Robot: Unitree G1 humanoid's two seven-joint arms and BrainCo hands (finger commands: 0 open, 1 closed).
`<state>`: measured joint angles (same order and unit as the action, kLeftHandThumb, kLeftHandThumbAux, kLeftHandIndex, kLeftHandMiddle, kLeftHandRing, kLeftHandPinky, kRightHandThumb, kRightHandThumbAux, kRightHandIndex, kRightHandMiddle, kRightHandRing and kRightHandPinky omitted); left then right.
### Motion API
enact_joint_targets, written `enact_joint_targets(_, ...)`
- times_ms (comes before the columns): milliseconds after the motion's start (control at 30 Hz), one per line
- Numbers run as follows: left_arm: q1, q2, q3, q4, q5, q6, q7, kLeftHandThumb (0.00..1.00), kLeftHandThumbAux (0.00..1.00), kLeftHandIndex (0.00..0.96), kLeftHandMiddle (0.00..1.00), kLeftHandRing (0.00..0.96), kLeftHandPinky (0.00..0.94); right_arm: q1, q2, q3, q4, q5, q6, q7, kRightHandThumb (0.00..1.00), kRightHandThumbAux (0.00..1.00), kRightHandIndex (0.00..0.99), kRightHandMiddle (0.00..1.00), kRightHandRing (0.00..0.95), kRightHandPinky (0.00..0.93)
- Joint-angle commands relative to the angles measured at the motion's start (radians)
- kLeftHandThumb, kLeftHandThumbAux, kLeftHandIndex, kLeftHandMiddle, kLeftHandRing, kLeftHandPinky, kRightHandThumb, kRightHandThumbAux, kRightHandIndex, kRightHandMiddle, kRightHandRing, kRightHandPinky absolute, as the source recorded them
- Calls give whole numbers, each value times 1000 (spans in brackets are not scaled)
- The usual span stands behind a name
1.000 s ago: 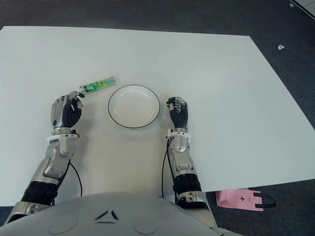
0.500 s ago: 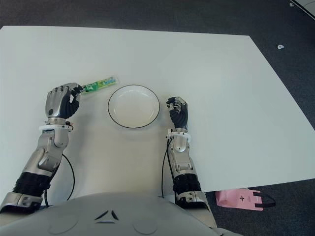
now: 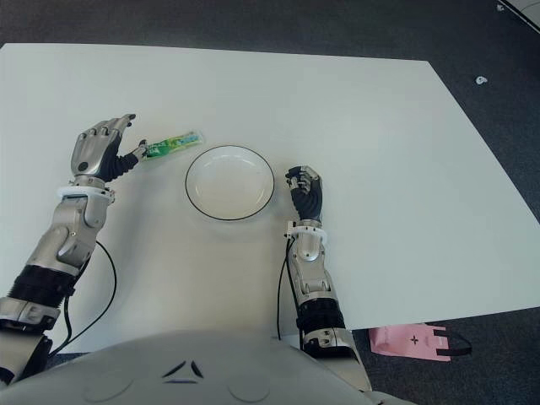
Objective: Put the toothpaste on the table into the plate.
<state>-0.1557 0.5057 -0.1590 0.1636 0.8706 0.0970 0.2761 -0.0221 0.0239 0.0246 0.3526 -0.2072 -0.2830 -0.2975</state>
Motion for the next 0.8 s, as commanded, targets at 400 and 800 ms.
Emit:
enact_joint_targets(400, -133, 119, -95, 104, 9, -87, -166, 459, 148, 0, 7, 6, 23, 93, 10, 4, 93, 5, 97, 12, 708, 728, 426, 501, 481, 481)
enact_joint_targets(800, -263, 171, -189, 205, 17, -162, -322, 420, 134, 0, 0, 0, 0, 97, 13, 5, 93, 2, 95, 8, 708, 728, 426, 499, 479, 477)
